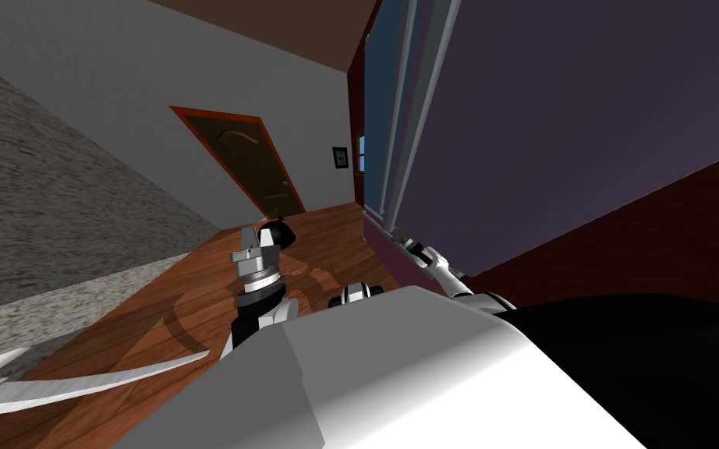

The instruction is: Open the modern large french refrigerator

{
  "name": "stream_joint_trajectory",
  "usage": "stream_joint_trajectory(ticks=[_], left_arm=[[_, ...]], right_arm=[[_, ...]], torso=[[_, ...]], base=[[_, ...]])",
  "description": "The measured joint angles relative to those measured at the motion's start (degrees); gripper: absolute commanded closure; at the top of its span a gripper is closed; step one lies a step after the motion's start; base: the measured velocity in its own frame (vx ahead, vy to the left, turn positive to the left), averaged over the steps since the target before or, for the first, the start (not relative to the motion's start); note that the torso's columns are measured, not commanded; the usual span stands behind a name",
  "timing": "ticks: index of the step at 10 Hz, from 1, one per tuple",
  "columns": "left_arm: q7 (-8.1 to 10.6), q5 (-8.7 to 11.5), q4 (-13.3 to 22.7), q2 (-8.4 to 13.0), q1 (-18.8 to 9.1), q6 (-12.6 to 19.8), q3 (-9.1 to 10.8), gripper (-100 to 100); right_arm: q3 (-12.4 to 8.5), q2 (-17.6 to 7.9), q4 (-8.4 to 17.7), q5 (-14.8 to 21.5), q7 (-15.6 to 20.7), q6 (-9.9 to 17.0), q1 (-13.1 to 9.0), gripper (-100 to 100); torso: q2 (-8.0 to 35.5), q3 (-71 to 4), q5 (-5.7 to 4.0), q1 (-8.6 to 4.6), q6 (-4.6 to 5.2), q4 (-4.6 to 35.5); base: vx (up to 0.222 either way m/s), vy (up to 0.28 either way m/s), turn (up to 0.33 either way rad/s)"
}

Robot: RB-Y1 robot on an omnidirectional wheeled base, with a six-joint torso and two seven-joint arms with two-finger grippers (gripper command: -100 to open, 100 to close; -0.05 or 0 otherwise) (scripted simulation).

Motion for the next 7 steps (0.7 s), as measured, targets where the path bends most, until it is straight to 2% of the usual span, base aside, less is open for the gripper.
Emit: stream_joint_trajectory(ticks=[1,3,4,7], left_arm=[[0.0,0.0,0.0,0.0,0.0,0.0,0.0,0],[0.0,0.0,0.0,0.0,0.0,0.0,0.0,0],[0.0,0.0,0.0,0.0,0.0,0.0,0.0,0],[0.0,0.0,0.0,0.0,0.0,0.0,0.0,0]], right_arm=[[0.3,-0.1,0.9,0.0,-0.1,-0.3,-0.6,100],[2.0,-1.2,4.0,-0.6,0.1,-1.9,-3.5,100],[2.2,-1.4,4.9,-0.6,0.0,-2.2,-4.0,100],[4.1,-2.7,9.6,-1.2,0.1,-4.3,-7.7,100]], torso=[[-0.1,-0.1,0.01,-0.06,0.11,0.0],[0.1,0.0,0.09,0.03,0.07,0.1],[0.0,0.0,0.09,0.02,0.17,0.0],[0.1,0.0,0.17,0.14,0.1,0.1]], base=[[-0.104,0.012,-0.018],[-0.077,0.018,0.005],[-0.085,0.035,-0.017],[-0.094,0.026,0.003]])
